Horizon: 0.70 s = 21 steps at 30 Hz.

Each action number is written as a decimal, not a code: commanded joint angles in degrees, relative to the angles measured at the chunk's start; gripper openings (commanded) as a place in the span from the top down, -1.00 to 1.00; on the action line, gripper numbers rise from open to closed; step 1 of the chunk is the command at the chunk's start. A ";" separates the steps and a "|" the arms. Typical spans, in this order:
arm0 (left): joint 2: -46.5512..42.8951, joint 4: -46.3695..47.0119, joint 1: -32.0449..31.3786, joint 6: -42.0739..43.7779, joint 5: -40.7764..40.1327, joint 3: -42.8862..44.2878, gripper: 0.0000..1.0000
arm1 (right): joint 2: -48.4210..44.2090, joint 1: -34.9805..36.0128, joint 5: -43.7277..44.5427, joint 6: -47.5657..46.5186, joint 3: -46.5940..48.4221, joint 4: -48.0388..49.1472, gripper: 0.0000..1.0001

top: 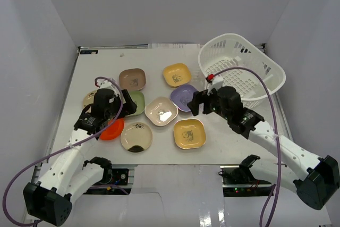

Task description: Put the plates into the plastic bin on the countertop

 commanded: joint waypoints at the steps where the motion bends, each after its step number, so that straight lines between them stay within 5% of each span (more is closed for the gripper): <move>1: 2.04 -1.15 0.00 0.66 -5.02 2.13 -0.96 | -5.04 0.16 2.28 6.88 -9.54 0.66 -0.85; 9: 13.97 0.25 0.69 -0.14 -15.67 3.44 -0.86 | -11.12 0.16 2.46 13.66 -20.30 0.12 -0.59; 14: 22.69 0.86 2.54 0.83 -15.67 6.69 -0.73 | -9.72 0.07 7.02 16.21 -23.29 0.48 -0.48; 21: 30.79 2.44 6.93 2.93 -12.25 10.04 -0.56 | -4.10 0.07 0.61 18.58 -26.63 5.93 -0.26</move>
